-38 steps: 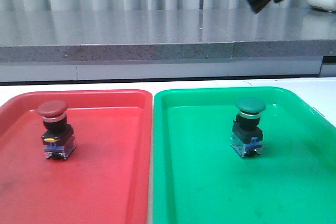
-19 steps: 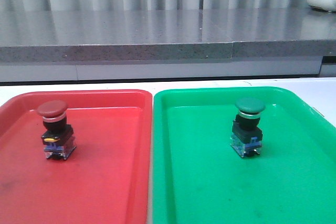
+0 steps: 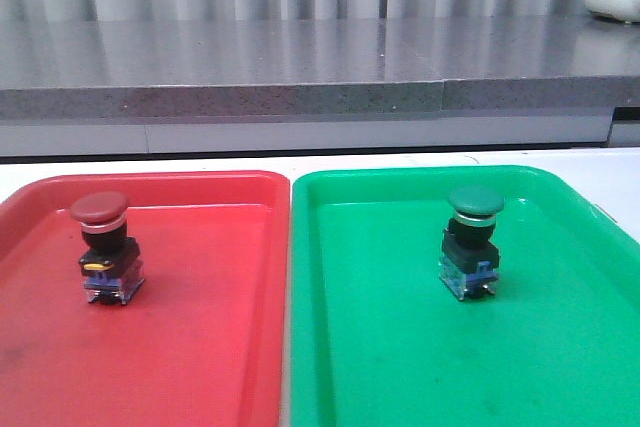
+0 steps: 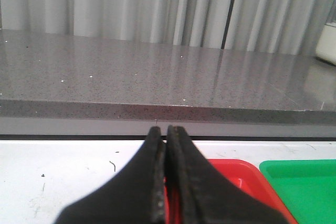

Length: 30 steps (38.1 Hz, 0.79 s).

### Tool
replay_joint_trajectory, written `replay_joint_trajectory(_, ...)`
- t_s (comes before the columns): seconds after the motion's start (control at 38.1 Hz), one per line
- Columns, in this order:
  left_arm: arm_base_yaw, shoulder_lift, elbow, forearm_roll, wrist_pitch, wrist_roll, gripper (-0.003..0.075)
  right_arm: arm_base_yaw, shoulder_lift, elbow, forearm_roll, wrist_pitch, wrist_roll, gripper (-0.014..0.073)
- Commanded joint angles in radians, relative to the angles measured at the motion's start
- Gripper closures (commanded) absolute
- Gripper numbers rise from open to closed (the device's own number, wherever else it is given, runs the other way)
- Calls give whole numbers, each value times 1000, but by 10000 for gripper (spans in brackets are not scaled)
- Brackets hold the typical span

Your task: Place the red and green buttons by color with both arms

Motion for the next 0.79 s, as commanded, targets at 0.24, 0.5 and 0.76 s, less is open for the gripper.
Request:
replay_joint_trajectory(0.24, 1, 10, -25, -6, -85, -9, 740, -7, -27, -24, -13, -86, -10, 662)
replay_joint_trajectory(0.5, 1, 10, -25, -6, -85, -9, 740, -7, -27, -24, -13, -86, -10, 662)
replay_joint_trajectory(0.76, 1, 10, -25, -6, -85, -9, 740, -7, -27, -24, -13, -86, -10, 662)
